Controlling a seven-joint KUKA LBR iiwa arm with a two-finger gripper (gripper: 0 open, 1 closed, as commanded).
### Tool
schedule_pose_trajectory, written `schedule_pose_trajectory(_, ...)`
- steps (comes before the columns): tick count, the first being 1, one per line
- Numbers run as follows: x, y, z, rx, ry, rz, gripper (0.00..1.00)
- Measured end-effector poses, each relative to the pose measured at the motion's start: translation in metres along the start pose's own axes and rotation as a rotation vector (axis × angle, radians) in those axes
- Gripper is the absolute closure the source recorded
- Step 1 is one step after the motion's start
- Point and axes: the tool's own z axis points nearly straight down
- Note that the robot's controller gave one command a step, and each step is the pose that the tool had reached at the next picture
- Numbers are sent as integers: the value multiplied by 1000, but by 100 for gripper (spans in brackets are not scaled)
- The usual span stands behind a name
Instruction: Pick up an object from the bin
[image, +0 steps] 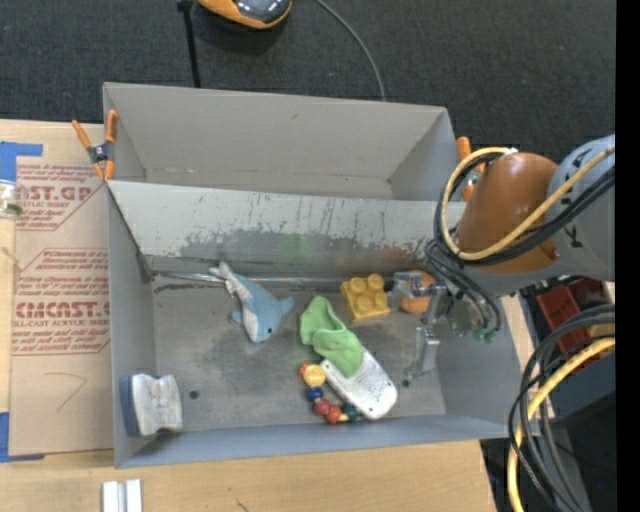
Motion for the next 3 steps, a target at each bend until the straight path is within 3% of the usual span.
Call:
schedule_pose_trajectory(1, -1, 0, -5, 1, -7, -1, 0)
schedule_pose_trajectory(2, -2, 19, 9, 4, -11, -97, 0)
schedule_pose_trajectory(3, -27, 60, 52, 3, -8, -321, 0)
